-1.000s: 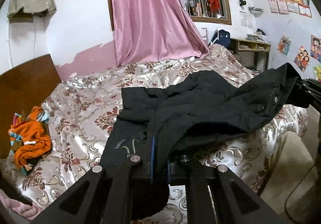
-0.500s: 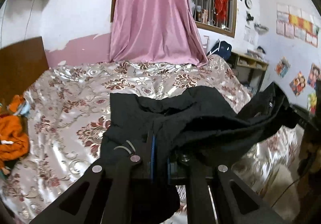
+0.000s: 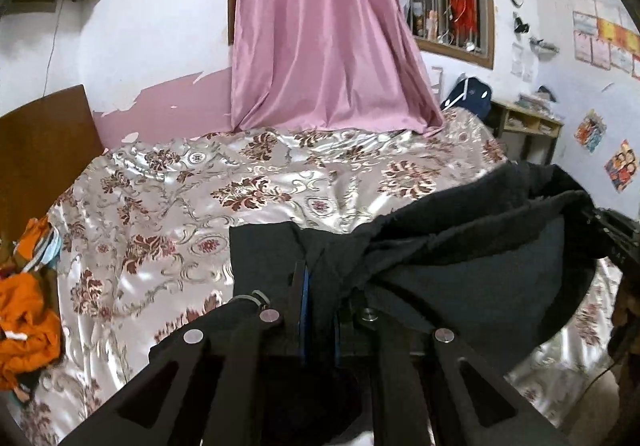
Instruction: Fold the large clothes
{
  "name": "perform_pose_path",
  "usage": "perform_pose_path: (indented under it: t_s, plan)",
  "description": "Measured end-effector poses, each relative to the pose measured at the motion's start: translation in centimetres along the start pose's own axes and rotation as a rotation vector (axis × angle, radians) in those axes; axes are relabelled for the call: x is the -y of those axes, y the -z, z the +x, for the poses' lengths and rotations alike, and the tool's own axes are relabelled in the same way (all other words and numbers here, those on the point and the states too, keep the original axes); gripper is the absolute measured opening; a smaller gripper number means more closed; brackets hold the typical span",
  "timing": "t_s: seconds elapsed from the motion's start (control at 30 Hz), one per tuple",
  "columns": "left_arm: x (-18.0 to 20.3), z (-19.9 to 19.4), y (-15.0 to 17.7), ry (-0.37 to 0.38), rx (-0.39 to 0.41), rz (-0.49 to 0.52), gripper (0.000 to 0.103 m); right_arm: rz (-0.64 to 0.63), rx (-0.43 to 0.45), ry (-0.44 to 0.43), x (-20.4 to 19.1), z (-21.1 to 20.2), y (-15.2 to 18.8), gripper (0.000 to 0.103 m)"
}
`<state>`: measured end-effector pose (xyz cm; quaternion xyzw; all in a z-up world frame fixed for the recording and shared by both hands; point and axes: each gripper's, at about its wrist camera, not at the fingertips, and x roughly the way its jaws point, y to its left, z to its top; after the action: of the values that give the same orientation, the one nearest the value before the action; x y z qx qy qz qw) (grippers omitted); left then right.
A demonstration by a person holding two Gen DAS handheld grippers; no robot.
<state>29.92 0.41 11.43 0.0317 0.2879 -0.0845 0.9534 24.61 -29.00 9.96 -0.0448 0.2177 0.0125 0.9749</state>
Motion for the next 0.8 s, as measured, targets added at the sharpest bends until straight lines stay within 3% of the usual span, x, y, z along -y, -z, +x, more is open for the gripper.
perform_pose_path:
  t_s: [0.3,0.43,0.6,0.8]
  plan:
    - [-0.9,8.9,-2.5,-0.028,-0.075,-0.031,0.009,-0.182,-0.089,0.048,-1.5,7.7,-2.2,0.005]
    - [-0.3,12.5,-3.4,-0.065,-0.096,0.009,0.009,-0.213,-0.130,0.073,-1.7,11.0,-3.1,0.005]
    - [-0.8,16.0,-4.1,-0.068,-0.137,-0.061,0.009,-0.207,-0.195,0.078,-1.8,15.4,-3.4,0.005]
    - [-0.8,18.9,-3.5,-0.082,-0.174,-0.053,0.009,-0.211,-0.233,0.079,-1.7,18.6,-2.7,0.005]
